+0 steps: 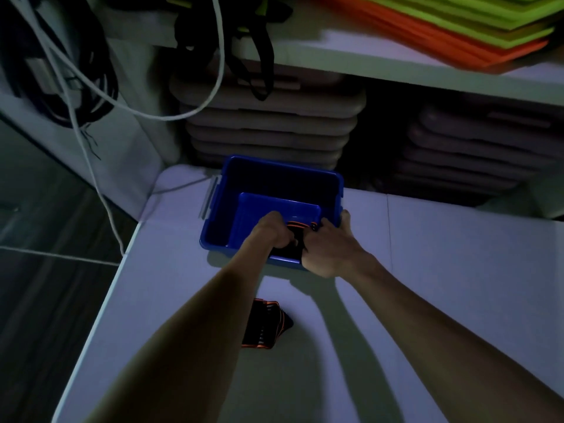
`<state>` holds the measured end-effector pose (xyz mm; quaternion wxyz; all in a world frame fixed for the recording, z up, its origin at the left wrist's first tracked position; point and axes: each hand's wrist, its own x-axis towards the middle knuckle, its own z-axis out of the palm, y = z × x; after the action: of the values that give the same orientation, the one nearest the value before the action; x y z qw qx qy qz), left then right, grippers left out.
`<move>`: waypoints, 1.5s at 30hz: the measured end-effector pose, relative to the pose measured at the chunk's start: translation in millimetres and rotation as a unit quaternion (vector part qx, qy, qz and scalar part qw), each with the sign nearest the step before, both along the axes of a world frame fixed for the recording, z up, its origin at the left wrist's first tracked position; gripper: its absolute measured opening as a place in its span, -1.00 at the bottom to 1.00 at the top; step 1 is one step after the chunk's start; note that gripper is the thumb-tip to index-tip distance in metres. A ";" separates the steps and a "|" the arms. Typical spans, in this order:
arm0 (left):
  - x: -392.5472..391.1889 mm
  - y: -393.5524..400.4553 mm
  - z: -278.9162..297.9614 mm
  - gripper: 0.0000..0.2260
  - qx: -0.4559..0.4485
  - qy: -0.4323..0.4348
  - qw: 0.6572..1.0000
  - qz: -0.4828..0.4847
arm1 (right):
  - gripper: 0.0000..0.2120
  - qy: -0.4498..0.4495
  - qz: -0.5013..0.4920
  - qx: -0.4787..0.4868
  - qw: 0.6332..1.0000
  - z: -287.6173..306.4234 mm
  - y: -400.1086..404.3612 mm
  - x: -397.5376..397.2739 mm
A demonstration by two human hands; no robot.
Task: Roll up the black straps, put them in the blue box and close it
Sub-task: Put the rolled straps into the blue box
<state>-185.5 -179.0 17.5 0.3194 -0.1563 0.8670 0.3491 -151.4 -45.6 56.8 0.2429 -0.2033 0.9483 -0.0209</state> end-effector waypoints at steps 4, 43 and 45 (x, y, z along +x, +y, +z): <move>1.7 8.3 -0.7 -0.67 -0.042 -0.008 0.999 -0.028 | -0.79 0.003 0.013 0.026 1.000 -6.0 -2.3 -1.8; 79.1 -68.4 69.1 -0.64 0.062 0.284 0.942 0.165 | -0.63 0.033 -0.296 -0.419 0.858 38.9 -47.3 60.1; 53.9 -67.7 63.0 -0.64 0.041 0.266 0.950 0.157 | -0.63 -0.007 -0.331 -0.433 0.838 28.5 -53.8 37.7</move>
<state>-131.6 -246.7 80.6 0.0247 -0.1783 0.8699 0.4593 -113.7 -99.4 85.4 0.1157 0.0387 0.8516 -0.5098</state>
